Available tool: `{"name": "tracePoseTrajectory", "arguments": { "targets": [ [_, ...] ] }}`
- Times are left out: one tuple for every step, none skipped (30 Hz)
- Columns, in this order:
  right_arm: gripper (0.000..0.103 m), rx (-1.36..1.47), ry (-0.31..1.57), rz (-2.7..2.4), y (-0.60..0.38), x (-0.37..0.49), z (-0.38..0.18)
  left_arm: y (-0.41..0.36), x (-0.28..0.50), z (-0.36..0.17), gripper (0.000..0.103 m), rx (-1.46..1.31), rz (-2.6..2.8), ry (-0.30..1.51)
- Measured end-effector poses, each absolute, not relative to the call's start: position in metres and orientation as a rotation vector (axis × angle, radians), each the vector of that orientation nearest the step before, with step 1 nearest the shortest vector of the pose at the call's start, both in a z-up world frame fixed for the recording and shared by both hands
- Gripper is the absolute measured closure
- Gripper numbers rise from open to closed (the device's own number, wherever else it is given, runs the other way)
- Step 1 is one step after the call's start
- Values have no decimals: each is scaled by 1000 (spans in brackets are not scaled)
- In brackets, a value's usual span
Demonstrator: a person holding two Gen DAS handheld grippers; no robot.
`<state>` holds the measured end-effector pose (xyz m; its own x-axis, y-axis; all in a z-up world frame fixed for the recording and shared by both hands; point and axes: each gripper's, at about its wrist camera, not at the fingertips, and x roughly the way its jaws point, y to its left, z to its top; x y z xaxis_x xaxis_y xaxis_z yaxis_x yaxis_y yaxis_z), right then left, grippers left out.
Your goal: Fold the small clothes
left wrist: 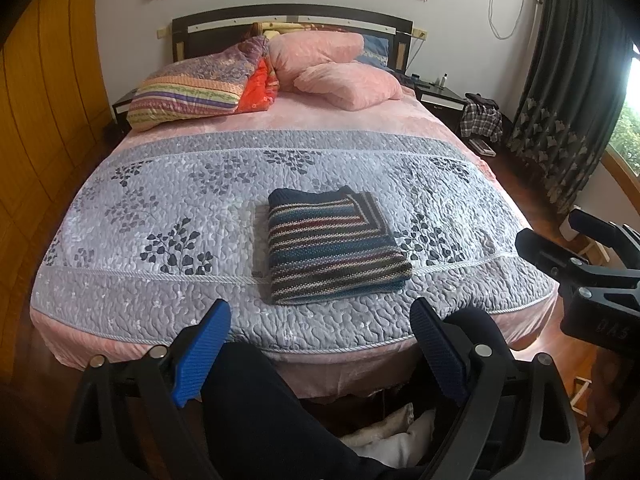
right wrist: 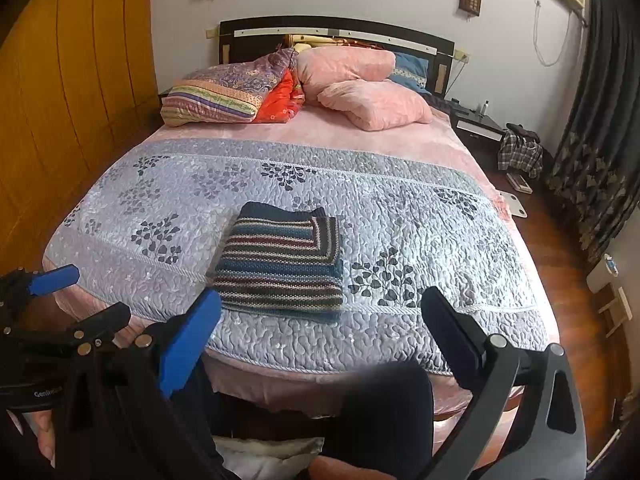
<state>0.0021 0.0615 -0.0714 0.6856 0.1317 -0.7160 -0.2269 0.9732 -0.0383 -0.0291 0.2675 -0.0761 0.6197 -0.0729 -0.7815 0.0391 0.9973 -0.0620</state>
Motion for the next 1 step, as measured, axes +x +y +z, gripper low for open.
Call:
{"name": "tracePoseTrajectory", "arguments": {
  "targets": [
    [3, -128, 790, 201, 60, 2, -71, 267, -30, -76, 12, -40, -64, 900]
  ]
}}
